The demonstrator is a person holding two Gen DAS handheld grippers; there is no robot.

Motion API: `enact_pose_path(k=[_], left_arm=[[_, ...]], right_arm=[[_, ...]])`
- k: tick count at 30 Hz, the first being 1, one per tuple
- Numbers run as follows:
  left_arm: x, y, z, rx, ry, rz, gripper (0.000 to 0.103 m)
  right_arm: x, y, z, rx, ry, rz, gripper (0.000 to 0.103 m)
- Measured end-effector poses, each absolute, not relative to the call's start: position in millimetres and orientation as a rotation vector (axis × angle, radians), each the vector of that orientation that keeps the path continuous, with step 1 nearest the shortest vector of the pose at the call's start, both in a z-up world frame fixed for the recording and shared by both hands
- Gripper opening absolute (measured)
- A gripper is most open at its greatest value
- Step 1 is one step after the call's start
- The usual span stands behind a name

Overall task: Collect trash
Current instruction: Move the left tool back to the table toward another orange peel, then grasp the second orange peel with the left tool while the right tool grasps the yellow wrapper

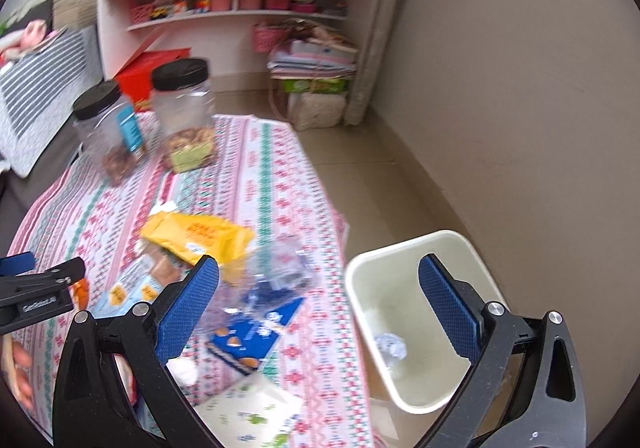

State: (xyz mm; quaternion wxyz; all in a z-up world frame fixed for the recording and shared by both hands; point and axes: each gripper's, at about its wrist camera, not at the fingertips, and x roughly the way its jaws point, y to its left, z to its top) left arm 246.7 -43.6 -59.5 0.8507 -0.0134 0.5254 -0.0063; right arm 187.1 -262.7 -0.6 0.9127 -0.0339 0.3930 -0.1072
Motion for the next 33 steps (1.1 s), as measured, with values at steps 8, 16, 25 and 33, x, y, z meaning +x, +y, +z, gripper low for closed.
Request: enact_pose_path(k=[8, 16, 25, 33], left_arm=[[267.8, 4.6, -109.9, -0.055, 1.262, 0.057, 0.088], [276.6, 11.6, -126.3, -0.127, 1.296, 0.053, 0.081], [278.8, 3.6, -139.6, -0.047, 1.305, 0.06, 0.044], [269.1, 12.8, -125.7, -0.074, 1.268, 0.013, 0.024]], right_arm=[[211.6, -229.6, -19.2, -0.056, 0.905, -0.139, 0.096], [229.8, -215.9, -31.3, -0.021, 0.968, -0.117, 0.096], [243.0, -213.6, -33.6, -0.036, 0.976, -0.117, 0.096], [254.4, -189.7, -42.6, -0.143, 0.966, -0.043, 0.093]])
